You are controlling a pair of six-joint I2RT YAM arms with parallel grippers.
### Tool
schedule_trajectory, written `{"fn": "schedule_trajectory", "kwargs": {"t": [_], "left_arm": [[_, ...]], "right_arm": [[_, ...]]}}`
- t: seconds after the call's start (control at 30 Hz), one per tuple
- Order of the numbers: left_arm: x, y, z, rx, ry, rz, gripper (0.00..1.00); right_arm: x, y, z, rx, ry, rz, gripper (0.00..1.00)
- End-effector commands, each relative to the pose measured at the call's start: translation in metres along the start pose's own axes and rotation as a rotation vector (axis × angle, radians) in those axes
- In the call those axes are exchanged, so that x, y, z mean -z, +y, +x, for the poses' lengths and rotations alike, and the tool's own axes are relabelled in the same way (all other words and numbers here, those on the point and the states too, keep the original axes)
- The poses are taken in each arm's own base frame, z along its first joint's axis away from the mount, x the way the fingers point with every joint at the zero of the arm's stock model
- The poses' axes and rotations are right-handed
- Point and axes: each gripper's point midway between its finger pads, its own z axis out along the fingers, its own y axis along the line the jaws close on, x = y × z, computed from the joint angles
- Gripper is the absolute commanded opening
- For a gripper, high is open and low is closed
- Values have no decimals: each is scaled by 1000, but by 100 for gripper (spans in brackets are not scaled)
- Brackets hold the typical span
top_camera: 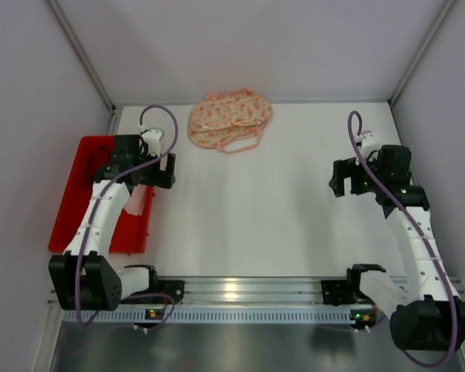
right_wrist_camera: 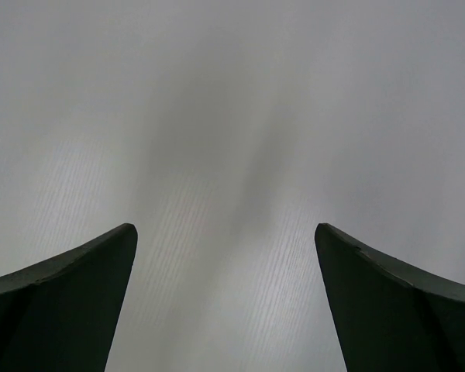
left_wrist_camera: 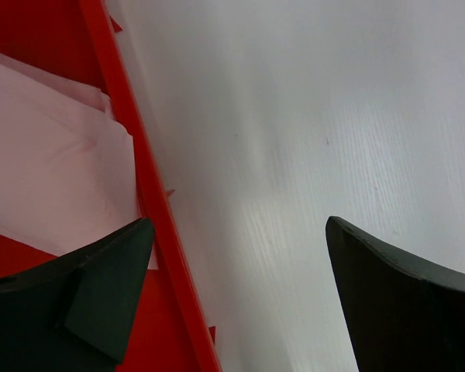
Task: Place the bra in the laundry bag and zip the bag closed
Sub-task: Pick up the laundry bag at the center of the board.
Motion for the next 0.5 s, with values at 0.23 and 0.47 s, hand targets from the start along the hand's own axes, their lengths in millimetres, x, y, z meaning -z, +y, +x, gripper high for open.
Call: {"fn": "schedule_trajectory", "kwargs": {"t": [0.23,0.47], "left_arm": [[-27,-16,-141,-425,-254,146,94],[-92,-60,-183,-746,-353,298,79]], "right_arm": [[-7,-3,-12,-50,4,-20,99],[-16,-3,-10,-80,40,-39,99]]}}
